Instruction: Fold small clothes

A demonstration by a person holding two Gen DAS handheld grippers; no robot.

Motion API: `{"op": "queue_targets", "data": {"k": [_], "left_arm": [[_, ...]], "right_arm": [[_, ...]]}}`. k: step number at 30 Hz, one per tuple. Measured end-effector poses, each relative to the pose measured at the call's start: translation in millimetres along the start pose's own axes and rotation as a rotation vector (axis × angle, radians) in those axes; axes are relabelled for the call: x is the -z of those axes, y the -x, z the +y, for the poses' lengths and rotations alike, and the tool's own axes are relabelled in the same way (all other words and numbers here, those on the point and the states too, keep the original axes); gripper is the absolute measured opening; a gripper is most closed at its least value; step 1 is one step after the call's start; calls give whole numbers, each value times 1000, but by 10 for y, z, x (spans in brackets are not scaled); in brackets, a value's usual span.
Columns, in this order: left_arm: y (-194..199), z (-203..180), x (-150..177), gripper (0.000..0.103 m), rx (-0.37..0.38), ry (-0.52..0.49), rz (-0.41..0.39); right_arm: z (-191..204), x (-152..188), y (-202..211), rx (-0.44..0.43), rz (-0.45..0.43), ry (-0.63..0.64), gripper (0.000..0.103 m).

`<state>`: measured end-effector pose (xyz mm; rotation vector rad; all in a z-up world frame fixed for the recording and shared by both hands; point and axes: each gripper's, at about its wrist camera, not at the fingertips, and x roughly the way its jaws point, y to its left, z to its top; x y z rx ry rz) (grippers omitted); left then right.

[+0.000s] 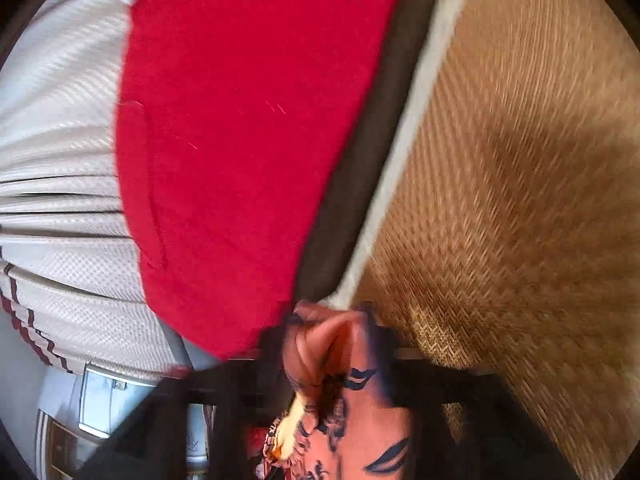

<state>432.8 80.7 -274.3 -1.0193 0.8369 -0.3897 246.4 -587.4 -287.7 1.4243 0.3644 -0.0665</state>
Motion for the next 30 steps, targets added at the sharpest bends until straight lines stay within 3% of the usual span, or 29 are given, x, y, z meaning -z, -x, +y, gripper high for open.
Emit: {"op": "queue_targets", "data": {"k": [1, 2, 5, 8, 11, 14, 16, 18, 20, 25, 30], "left_arm": [[235, -45, -7, 76, 23, 10, -77], [412, -121, 12, 76, 36, -8, -107], [712, -351, 281, 76, -9, -124, -43], [906, -349, 877, 76, 13, -156, 70], [941, -114, 1457, 76, 35, -87, 146], [785, 97, 1800, 76, -26, 4, 262], [692, 206, 1858, 76, -47, 37, 286], [680, 311, 1839, 76, -66, 63, 255], [634, 409, 1769, 76, -55, 102, 239], [478, 405, 1618, 76, -32, 137, 161], [254, 337, 1602, 71, -41, 116, 102]], "right_arm": [[100, 55, 190, -17, -55, 23, 97], [185, 109, 299, -26, -81, 57, 97], [541, 387, 504, -19, -19, 212, 96], [715, 858, 618, -31, 102, 293, 96], [680, 1272, 698, -36, 209, 298, 96], [428, 1561, 723, -46, 289, 202, 96], [224, 1675, 693, -28, 324, 123, 95], [13, 1666, 640, 18, 326, 88, 93], [-84, 1655, 601, 65, 316, 66, 85], [-237, 1455, 451, 85, 200, 10, 78], [-91, 1322, 325, 104, 101, 68, 74]]}}
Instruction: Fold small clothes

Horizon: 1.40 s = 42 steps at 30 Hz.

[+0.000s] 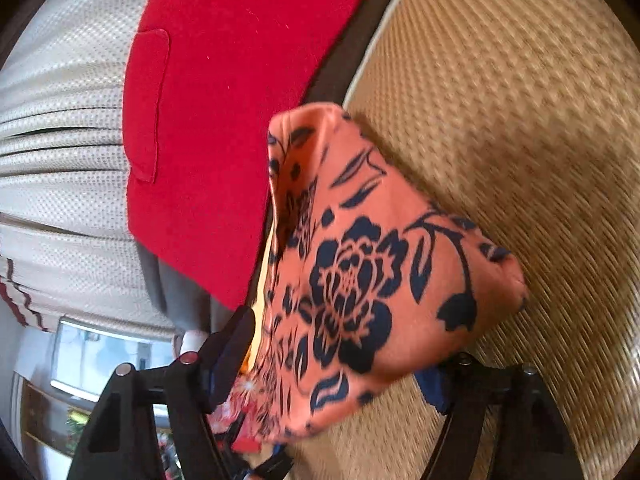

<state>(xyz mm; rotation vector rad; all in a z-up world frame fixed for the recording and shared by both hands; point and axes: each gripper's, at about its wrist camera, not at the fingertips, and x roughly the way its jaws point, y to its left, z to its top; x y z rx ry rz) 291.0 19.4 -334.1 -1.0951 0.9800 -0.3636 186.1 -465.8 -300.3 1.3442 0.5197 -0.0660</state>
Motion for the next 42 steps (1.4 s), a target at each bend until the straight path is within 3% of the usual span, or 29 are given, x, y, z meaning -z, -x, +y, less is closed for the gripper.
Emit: {"op": "queue_targets", "data": {"k": [2, 3, 4, 7, 10, 16, 22, 25, 27, 29, 32, 34, 37, 39, 42], "left_arm": [[-90, -9, -46, 47, -29, -9, -5], [-192, -14, -40, 28, -49, -12, 0], [-227, 3, -47, 21, -63, -13, 6], [-245, 20, -51, 16, -83, -31, 17], [-229, -149, -25, 14, -103, -131, 5], [-163, -353, 90, 14, -145, -243, 22], [-11, -354, 213, 14, -203, -362, 53], [33, -261, 119, 17, -188, -358, 69], [9, -190, 49, 24, -186, -329, 90], [17, -107, -21, 31, -181, -264, 94], [134, -100, -71, 35, -230, -235, 71], [290, -155, -89, 41, -269, -255, -11], [412, -333, -109, 58, -313, -329, -135], [315, -477, -80, 58, -310, -393, -130], [93, -677, -8, 58, -322, -473, -106]], "right_arm": [[46, -25, -60, 19, -39, 25, 63], [37, -51, -47, 40, -52, 32, 47], [21, -58, -60, 65, -58, 33, 31], [57, -48, -178, 135, -62, 51, 21], [392, 49, -204, 216, -102, 217, 20], [699, 179, 61, 255, -133, 408, 17], [567, 236, 540, 250, -93, 434, 17], [576, 190, 773, 245, -138, 491, 19], [623, 45, 875, 286, -192, 534, 21], [596, -127, 917, 290, -185, 490, 22], [543, -404, 769, 273, -167, 382, 30], [598, -442, 589, 243, -125, 382, 30], [821, -345, 252, 257, -50, 495, 30], [947, -267, 25, 287, -11, 568, 30], [1088, -243, -345, 420, 25, 674, 30]]}}
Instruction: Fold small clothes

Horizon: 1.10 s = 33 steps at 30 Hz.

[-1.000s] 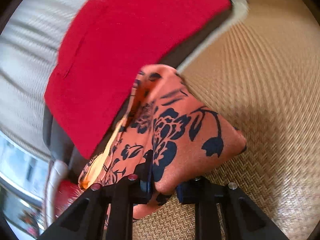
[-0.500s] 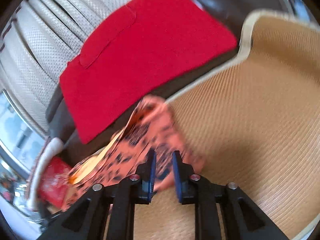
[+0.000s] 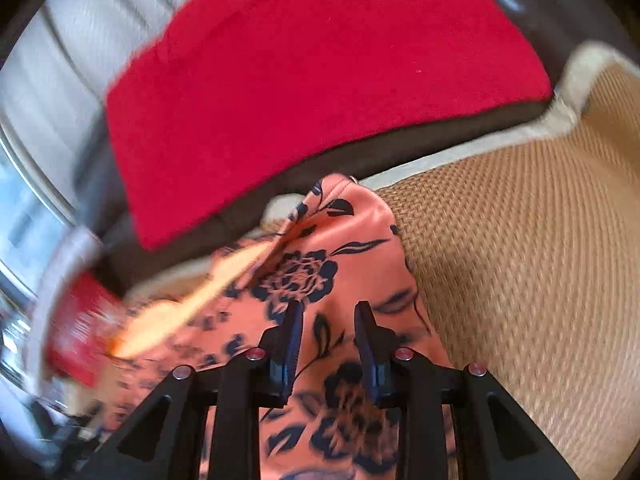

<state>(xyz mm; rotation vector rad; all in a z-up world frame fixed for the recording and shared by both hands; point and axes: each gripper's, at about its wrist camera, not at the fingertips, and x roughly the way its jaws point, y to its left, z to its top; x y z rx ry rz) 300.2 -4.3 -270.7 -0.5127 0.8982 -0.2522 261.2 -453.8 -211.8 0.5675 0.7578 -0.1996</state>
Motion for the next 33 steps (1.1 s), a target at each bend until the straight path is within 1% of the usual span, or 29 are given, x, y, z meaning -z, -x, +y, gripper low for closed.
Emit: {"op": "queue_targets", "data": {"k": [1, 3, 4, 5, 6, 7, 8, 9, 10, 11, 13, 15, 17, 19, 22, 24, 25, 26, 27, 28, 30, 31, 32, 33], "left_arm": [[49, 10, 8, 59, -7, -17, -10], [6, -126, -26, 63, -2, -65, -35], [-11, -171, -19, 69, 3, -104, -37], [-70, -236, -15, 72, -4, -141, -32], [-98, -258, 3, 72, -21, -179, -25], [-182, -326, 32, 72, -44, -225, -11], [-262, -372, 56, 72, -52, -256, 12], [-367, -414, 93, 72, -62, -289, 51], [-460, -445, 136, 72, -90, -321, 88], [-502, -454, 185, 72, -127, -363, 103], [-529, -569, 294, 72, -197, -490, 89], [-543, -606, 367, 73, -224, -559, 99], [-517, -597, 426, 73, -209, -600, 114], [-464, -566, 476, 73, -174, -634, 152], [-387, -522, 560, 73, -133, -680, 197], [-345, -489, 590, 73, -114, -682, 212], [-329, -465, 565, 73, -102, -667, 217], [-296, -413, 554, 73, -88, -642, 220], [-263, -368, 496, 73, -60, -593, 219], [-227, -308, 407, 73, -25, -540, 210], [-167, -182, 257, 73, 39, -444, 189], [-169, -141, 205, 73, 48, -414, 183], [-197, -121, 183, 73, 39, -409, 188], [-241, -94, 163, 73, 21, -413, 196]], "right_arm": [[2, -50, -88, 28, 14, 0, 30], [-63, -82, -153, 31, 30, -31, 30], [-110, -86, -228, 27, 62, -40, 41], [-134, -75, -300, 38, 98, -32, 74], [-169, -43, -420, 65, 153, -17, 79], [-172, 26, -493, 69, 170, 30, 79], [-74, 82, -491, 102, 169, 131, 79], [10, 128, -511, 138, 201, 203, 79], [119, 213, -508, 175, 235, 290, 80], [124, 259, -493, 169, 255, 285, 80], [90, 344, -429, 152, 289, 287, 80], [45, 451, -340, 135, 316, 318, 80], [14, 571, -239, 141, 326, 342, 79], [-25, 740, -107, 156, 326, 371, 79], [-118, 936, 75, 164, 333, 367, 79], [-163, 1029, 175, 172, 335, 357, 79], [-166, 1034, 207, 176, 342, 350, 78], [-121, 962, 235, 176, 350, 333, 74], [-79, 875, 307, 164, 331, 309, 72], [-37, 732, 416, 118, 259, 268, 69], [87, 515, 523, 14, 155, 228, 69], [185, 459, 486, -1, 147, 236, 68], [267, 463, 422, -7, 157, 251, 61], [365, 469, 272, -20, 177, 266, 53]]}}
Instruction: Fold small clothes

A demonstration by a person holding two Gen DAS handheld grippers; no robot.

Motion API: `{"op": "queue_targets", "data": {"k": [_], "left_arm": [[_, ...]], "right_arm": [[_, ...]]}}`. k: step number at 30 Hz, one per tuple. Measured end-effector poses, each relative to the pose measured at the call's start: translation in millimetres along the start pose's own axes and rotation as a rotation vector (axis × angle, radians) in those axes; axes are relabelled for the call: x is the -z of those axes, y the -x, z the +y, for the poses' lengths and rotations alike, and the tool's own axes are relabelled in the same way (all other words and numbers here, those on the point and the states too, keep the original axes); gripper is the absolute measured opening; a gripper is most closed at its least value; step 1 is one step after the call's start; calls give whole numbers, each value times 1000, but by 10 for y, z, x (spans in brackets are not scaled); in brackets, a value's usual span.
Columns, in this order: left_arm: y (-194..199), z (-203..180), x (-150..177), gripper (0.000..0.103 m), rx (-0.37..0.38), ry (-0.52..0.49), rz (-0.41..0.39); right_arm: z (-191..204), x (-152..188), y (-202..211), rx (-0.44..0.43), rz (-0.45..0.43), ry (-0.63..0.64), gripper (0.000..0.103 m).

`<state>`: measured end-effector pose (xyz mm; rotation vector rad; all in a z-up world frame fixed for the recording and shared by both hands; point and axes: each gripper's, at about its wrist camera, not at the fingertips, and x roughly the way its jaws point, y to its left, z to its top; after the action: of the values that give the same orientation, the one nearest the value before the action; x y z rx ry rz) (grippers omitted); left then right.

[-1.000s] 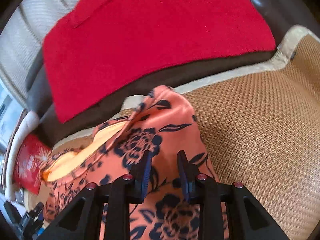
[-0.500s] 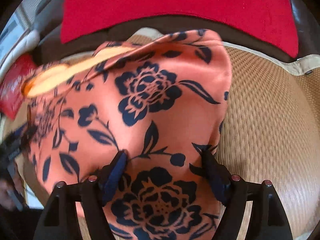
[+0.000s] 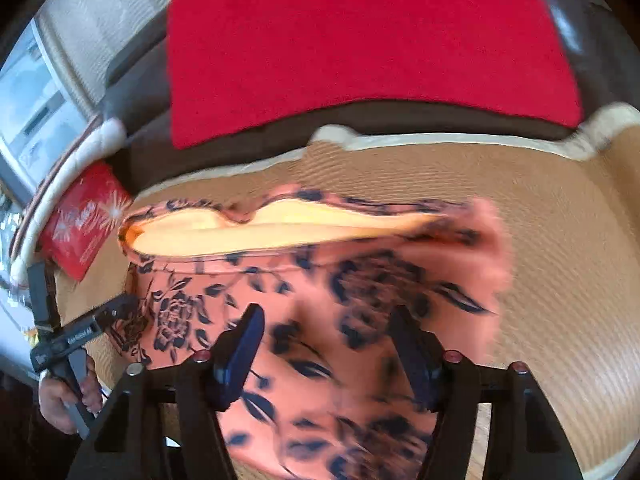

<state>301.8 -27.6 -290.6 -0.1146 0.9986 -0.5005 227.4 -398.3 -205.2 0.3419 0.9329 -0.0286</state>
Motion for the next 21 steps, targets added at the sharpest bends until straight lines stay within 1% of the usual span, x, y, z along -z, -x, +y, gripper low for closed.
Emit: {"op": "queue_targets", "data": {"k": [1, 2, 3, 4, 6, 8, 10, 12, 13, 15, 16, 17, 19, 21], "left_arm": [[-61, -7, -26, 72, -24, -15, 15], [-104, -42, -42, 72, -53, -45, 17], [-124, -86, -51, 72, -77, -75, 14], [-150, -135, -61, 72, -108, -113, 11], [-212, -195, -108, 72, -134, -139, -1], [-305, -187, -216, 74, -122, -103, -10], [-354, -234, -333, 76, -117, -83, 4], [-368, -252, -462, 76, -102, -59, -6], [-325, -324, -530, 76, -76, -28, -24], [-301, -316, -639, 76, -46, 22, -66], [-297, -301, -710, 76, -34, 51, -103], [-313, -281, -750, 76, -32, 70, -124], [-422, -225, -874, 76, -27, 127, -125], [-503, -139, -956, 76, 2, 195, -129]], "right_arm": [[54, -13, -162, -18, 25, 7, 41], [114, 36, -282, -27, 54, 9, 40], [91, 168, -405, -24, 96, 9, 39], [98, 190, -483, -6, 100, 16, 40], [133, 116, -515, 11, 50, 46, 40], [99, -59, -514, 11, -3, 35, 40], [-26, -255, -625, -11, -15, -31, 40], [-118, -314, -732, -46, -22, -91, 40], [-150, -340, -765, -57, -42, -119, 40], [-211, -360, -728, -101, -119, -164, 40], [-187, -393, -743, -128, -153, -185, 40], [-200, -414, -722, -150, -186, -208, 41], [-141, -403, -721, -151, -214, -202, 41], [-139, -383, -759, -131, -197, -198, 41]]}}
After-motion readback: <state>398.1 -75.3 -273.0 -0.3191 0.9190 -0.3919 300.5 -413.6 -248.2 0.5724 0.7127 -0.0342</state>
